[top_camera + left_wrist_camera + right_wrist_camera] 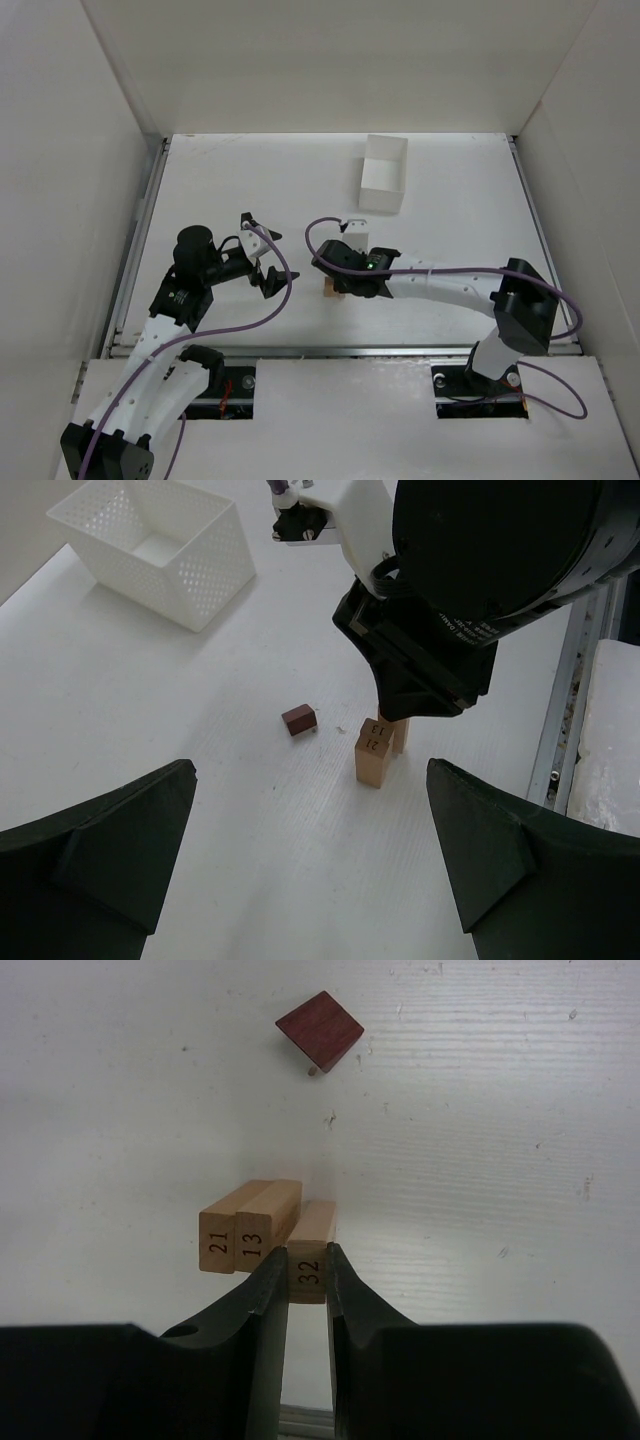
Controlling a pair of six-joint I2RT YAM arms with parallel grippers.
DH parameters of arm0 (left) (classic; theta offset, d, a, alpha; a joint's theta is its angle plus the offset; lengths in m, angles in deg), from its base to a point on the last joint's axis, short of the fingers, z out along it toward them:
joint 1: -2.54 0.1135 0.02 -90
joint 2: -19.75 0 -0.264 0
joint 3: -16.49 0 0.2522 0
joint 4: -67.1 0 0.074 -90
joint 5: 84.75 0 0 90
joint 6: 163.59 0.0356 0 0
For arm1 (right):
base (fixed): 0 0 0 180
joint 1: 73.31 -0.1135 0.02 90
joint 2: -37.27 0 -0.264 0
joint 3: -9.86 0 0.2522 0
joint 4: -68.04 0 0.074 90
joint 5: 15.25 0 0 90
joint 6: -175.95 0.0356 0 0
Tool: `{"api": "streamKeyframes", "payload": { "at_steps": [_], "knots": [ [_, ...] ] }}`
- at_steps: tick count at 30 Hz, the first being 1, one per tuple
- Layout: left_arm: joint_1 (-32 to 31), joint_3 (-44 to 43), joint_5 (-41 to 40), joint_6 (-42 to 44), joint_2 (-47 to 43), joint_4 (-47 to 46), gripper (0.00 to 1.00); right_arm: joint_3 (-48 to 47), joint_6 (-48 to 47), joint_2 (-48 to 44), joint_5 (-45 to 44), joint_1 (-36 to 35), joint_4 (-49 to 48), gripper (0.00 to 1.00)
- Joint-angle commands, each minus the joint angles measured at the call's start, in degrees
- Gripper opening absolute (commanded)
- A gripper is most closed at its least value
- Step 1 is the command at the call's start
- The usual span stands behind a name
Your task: Build the wood block tower
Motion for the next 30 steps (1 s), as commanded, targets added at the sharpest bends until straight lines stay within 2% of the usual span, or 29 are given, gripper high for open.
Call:
{"api": "streamKeyframes", "payload": {
  "at_steps": [1,11,12,16,28,30],
  "knots": [
    [-0.15,0.33,0.84,-0.08,-0.39,-2.09,1.00,-2.19,0.57,0.26,-1.84,-0.40,0.66,0.00],
    [-0.15,0.33,0.84,0.45,-0.39,-2.09,1.00,-1.14,0.57,0.79,-1.23,-0.40,-0.66,0.00],
    [-0.15,0.33,0.84,0.45,-0.39,-1.56,1.00,-1.14,0.57,0.79,-1.23,-0.40,-0.66,0.07],
    [-0.15,0.33,0.84,0.45,-0.39,-1.56,1.00,-1.14,1.10,0.79,-1.23,-0.40,-0.66,0.18],
    [-0.15,0.33,0.84,0.45,-0.39,-1.56,1.00,-0.61,1.10,1.40,-0.70,-0.40,-0.66,0.23],
    [-0.15,0.33,1.37,0.45,-0.39,-1.56,1.00,-0.61,1.10,1.40,-0.70,-0.40,-0.66,0.27]
  ]
}}
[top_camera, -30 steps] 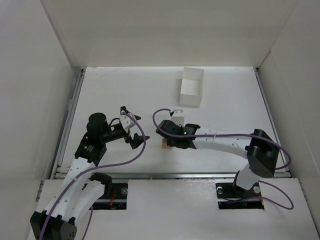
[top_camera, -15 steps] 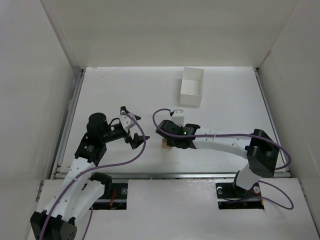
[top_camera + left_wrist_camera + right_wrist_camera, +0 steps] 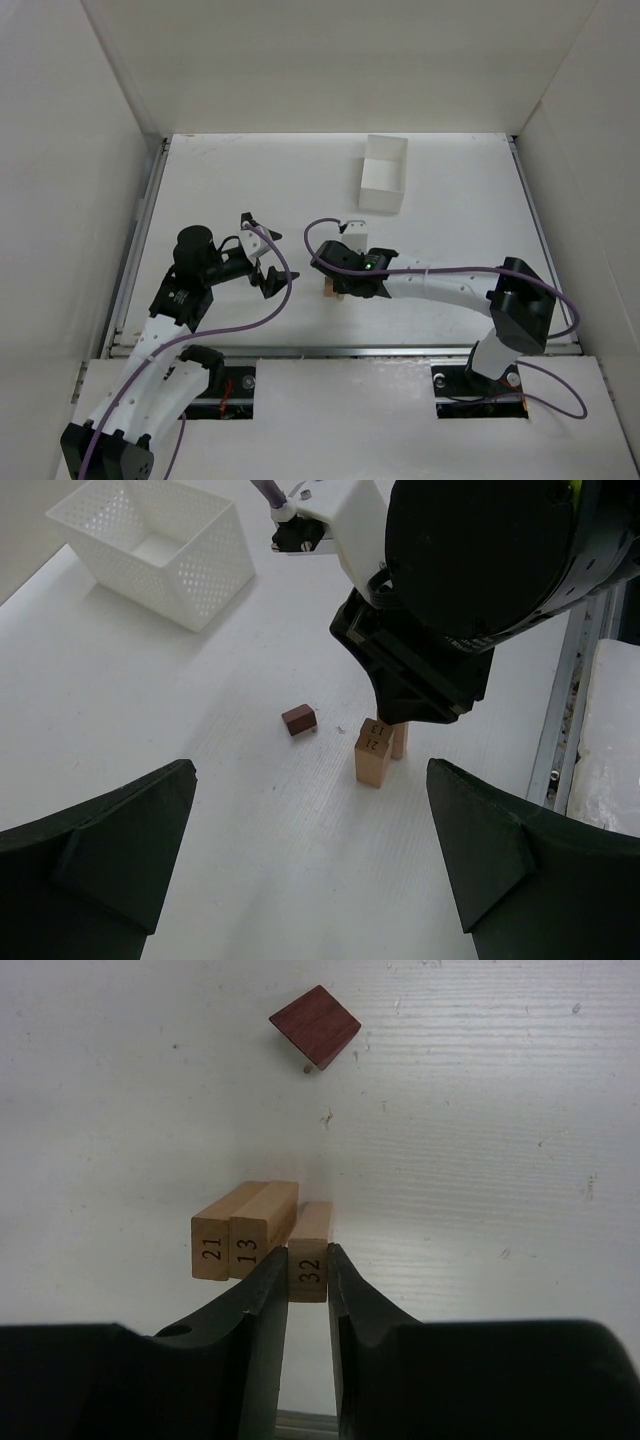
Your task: Build the wood block tower
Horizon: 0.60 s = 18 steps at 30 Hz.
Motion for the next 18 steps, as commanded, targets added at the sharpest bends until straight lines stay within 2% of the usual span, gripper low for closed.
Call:
{"api": "streamKeyframes", "payload": {
  "at_steps": [1,7,18],
  "knots": [
    [-0.15,0.33,1.33,0.41,-0.39,-1.58,1.00,-0.63,0.73,0.18,-0.68,-0.38,-0.57,0.29],
    [-0.15,0.33,1.33,0.41,-0.39,-1.06,1.00,-0.63,0.73,0.18,-1.20,-0.38,-0.57,0.35],
    [-0.15,0.33,1.33,0.41,-0.39,-1.05,1.00,-1.16,1.26,-3.51,-3.48,-0.38,1.72,0.35]
  ]
}}
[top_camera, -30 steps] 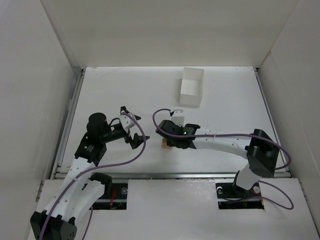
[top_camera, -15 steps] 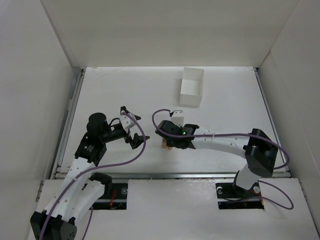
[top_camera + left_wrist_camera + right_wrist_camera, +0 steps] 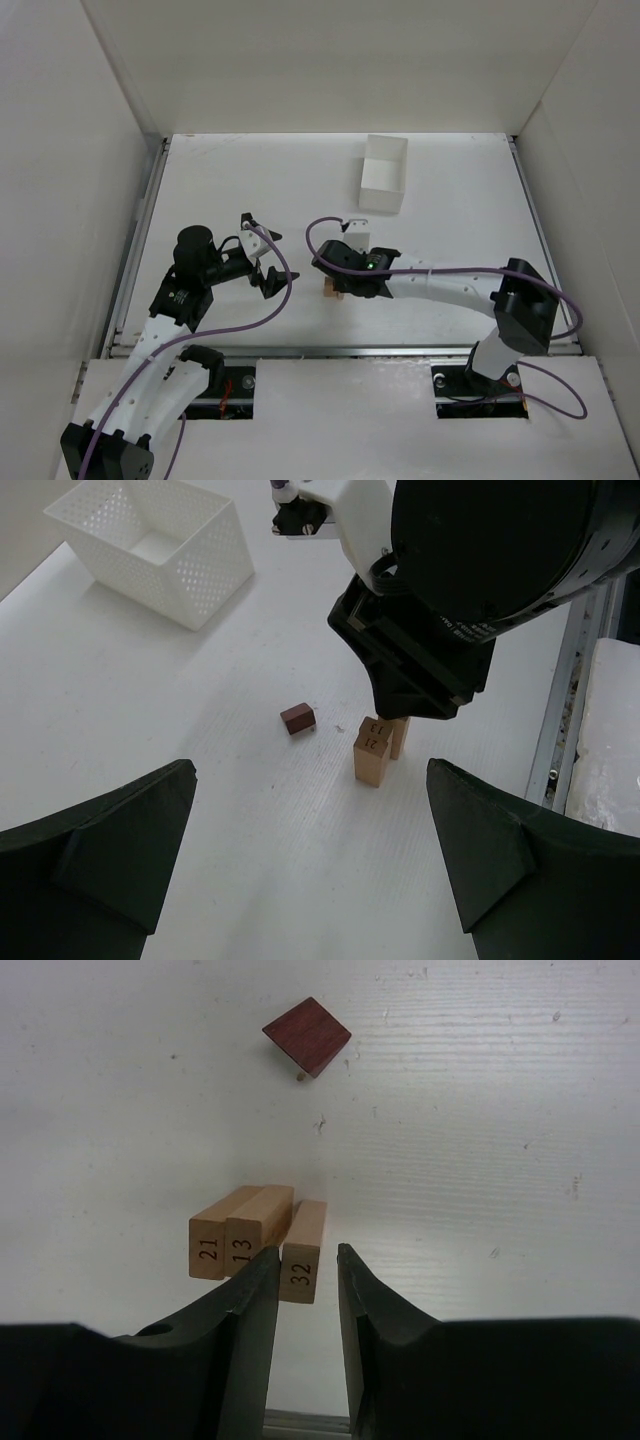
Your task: Build the wood block tower
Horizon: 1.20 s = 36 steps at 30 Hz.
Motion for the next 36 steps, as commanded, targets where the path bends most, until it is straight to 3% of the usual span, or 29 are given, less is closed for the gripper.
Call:
{"api": "streamKeyframes", "payload": {
  "at_steps": [1,8,12,13,15,31,36],
  "knots": [
    [-0.15,0.33,1.30,0.41,-0.39,-1.27,1.00,-1.77,0.95,-2.96,-2.57,-0.38,2.06,0.35],
    [-0.15,0.33,1.30,0.41,-0.39,-1.27,1.00,-2.30,2.01,-5.60,-3.71,-1.53,3.91,0.37],
    [-0.15,0.33,1.30,0.41,-0.39,-1.27,1.00,-3.96,2.01,-4.30,-3.19,-2.05,3.92,0.66],
    [-0.15,0.33,1.30,0.41,-0.39,-1.27,1.00,-3.97,2.01,-4.28,-1.62,-2.57,3.92,0.81],
    [-0.15,0.33,1.30,0.41,-0.92,-1.27,1.00,-3.97,2.01,-3.49,-0.47,-2.58,3.92,1.00],
    [-0.15,1.39,2.36,0.41,-1.44,-1.27,1.00,-4.59,0.69,2.75,3.49,-0.65,-0.30,1.00],
    [-0.15,1.39,2.36,0.41,-1.44,-1.27,1.00,-6.16,-1.24,5.38,4.63,-0.12,-0.83,0.94]
  ]
}}
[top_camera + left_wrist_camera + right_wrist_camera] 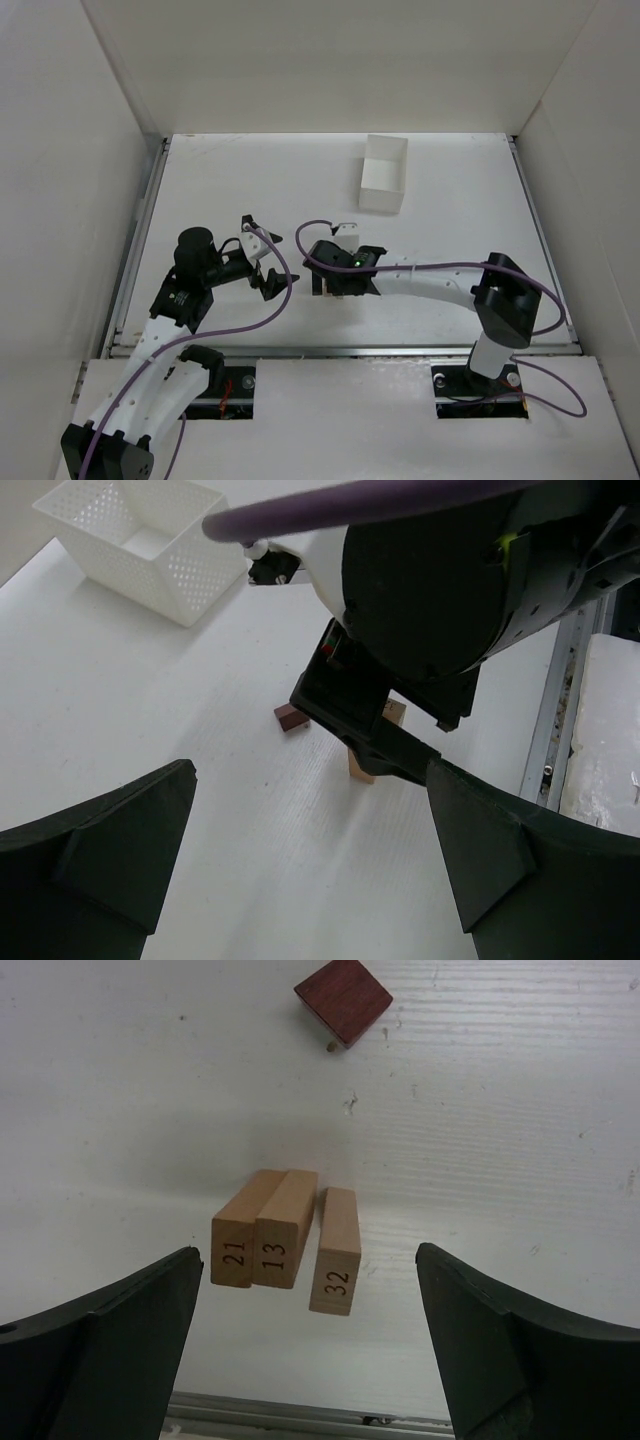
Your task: Build the wood block tower
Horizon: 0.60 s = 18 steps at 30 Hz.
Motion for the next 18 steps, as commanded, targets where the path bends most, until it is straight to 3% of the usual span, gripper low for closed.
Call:
{"api": "streamKeyframes", "payload": {
  "at_steps": [1,18],
  "knots": [
    [-0.15,0.56,1.88,0.41,-1.01,-1.38,1.00,-3.89,-1.51,2.04,1.05,0.16,-2.71,0.94],
    [-0.15,1.08,1.88,0.41,-1.53,-1.38,1.00,-3.90,-1.51,2.57,1.05,1.22,-3.23,0.69]
  ]
}}
